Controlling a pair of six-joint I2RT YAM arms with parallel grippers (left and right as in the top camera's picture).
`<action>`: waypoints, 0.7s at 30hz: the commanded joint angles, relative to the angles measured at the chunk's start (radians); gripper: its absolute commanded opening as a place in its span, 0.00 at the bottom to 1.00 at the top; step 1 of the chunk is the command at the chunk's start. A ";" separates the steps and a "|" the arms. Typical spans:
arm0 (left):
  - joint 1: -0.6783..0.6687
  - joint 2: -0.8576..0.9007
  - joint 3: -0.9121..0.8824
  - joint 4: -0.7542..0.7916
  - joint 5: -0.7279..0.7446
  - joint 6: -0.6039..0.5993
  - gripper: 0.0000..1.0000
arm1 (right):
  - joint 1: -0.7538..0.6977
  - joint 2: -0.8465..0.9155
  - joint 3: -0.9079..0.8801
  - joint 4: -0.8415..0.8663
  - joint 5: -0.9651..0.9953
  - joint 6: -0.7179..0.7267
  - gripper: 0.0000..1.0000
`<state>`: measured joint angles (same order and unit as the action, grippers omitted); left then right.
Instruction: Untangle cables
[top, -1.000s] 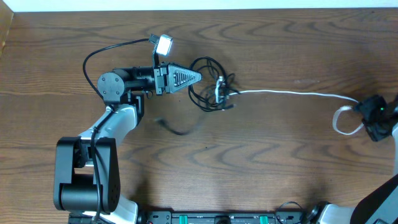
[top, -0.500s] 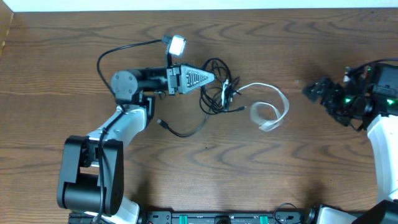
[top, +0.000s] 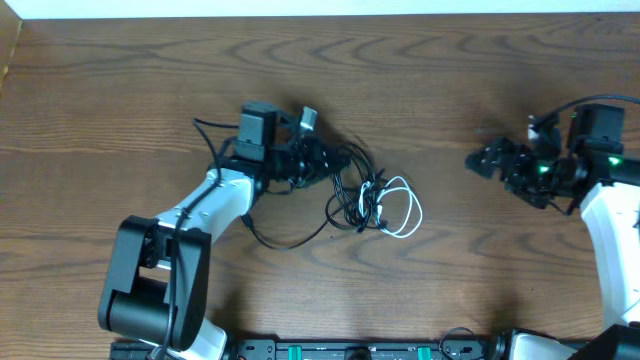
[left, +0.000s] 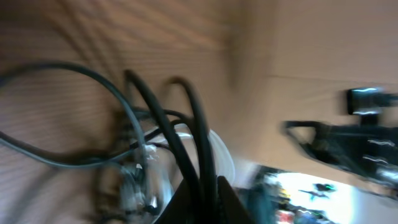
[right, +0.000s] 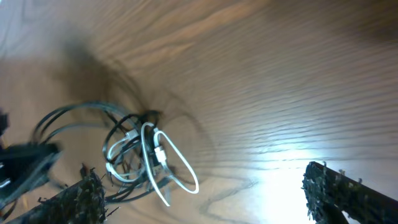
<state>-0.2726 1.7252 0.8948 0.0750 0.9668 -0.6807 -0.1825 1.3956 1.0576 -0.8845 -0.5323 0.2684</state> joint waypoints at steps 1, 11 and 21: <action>-0.059 -0.006 0.008 -0.042 -0.192 0.211 0.08 | 0.080 -0.012 0.016 0.002 -0.021 -0.034 0.98; -0.110 -0.006 0.008 -0.234 -0.473 0.217 0.08 | 0.288 -0.012 0.010 -0.061 -0.081 0.018 0.52; -0.111 -0.006 0.008 -0.295 -0.507 0.216 0.08 | 0.523 -0.002 -0.122 0.141 -0.089 0.150 0.31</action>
<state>-0.3817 1.7248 0.8982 -0.2134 0.4938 -0.4885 0.2680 1.3960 0.9886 -0.8055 -0.5995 0.3874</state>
